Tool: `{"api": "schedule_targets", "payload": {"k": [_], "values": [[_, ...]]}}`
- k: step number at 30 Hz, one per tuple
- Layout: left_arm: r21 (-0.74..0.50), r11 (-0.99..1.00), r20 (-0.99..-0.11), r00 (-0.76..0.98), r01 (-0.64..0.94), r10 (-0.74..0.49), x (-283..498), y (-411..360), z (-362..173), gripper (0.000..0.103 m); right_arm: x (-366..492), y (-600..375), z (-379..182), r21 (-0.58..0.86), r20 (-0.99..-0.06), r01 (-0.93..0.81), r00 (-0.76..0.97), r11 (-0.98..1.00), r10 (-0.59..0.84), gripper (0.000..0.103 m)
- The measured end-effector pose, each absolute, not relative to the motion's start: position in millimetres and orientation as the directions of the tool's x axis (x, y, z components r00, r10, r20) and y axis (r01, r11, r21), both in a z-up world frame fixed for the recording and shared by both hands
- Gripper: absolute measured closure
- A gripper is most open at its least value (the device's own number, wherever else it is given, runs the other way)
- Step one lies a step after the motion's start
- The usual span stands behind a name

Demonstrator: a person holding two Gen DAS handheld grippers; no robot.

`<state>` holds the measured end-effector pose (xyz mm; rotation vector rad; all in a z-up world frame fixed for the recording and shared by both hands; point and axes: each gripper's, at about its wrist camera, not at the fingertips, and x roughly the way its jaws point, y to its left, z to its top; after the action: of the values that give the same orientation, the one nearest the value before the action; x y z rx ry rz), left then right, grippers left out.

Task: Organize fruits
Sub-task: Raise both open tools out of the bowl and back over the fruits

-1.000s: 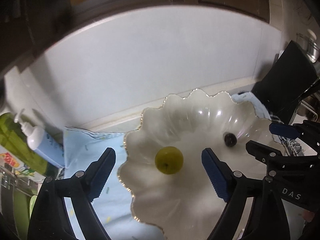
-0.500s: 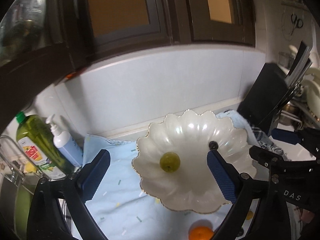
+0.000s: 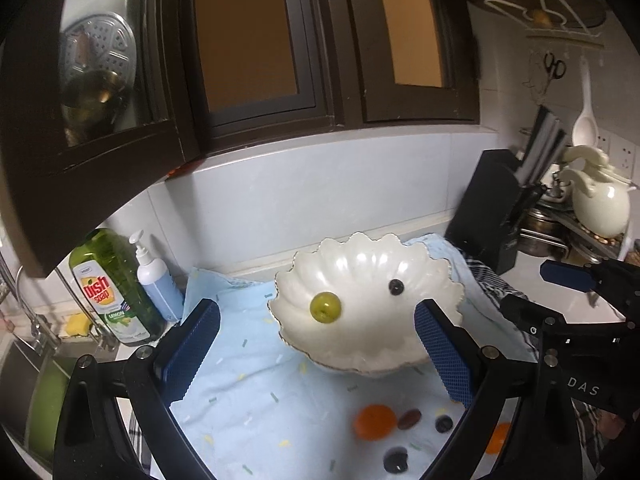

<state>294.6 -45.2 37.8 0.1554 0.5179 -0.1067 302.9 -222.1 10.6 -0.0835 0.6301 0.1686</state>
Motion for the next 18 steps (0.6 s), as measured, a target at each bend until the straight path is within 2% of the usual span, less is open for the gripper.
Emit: {"api": "schedule_targets", "payload": {"k": [11,18], "values": [[0.13,0.973,-0.512,0.853,0.193,-0.101,240,-46,23,0.004,248,-229,5,-0.009,-0.541,-0.131,0.835,0.991,0.105,0.042],[0.045,0.975,-0.554,0.818,0.219,-0.158,218,-44,1,0.004,222,-225,-3,-0.038,-0.525,-0.144,0.845,0.989,0.103,0.042]]}}
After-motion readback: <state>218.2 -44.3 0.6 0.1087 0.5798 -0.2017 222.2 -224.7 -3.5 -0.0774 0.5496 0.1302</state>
